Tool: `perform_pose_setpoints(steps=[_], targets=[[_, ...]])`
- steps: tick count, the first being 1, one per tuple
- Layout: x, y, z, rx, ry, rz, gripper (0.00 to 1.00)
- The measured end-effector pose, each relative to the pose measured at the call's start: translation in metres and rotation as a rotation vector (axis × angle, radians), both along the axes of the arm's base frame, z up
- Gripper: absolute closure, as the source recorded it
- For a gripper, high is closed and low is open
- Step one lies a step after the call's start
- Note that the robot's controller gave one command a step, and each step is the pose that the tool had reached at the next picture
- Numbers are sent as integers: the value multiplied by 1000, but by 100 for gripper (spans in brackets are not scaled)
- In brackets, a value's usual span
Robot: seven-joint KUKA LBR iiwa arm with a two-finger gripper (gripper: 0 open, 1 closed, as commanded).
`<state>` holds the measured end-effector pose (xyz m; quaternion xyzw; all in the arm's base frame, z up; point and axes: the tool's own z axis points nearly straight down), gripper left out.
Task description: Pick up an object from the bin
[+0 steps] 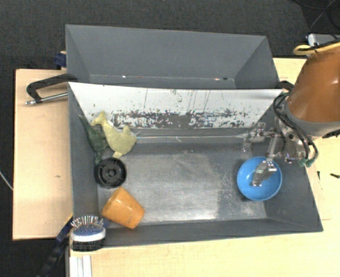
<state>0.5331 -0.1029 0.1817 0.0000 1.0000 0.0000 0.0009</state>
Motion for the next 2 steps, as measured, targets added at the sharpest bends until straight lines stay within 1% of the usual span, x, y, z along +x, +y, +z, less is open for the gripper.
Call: perform_pose_setpoints(steps=[1,2], targets=[[9,-36,-107,3,2,567,0],[11,-32,-103,9,1,568,100]])
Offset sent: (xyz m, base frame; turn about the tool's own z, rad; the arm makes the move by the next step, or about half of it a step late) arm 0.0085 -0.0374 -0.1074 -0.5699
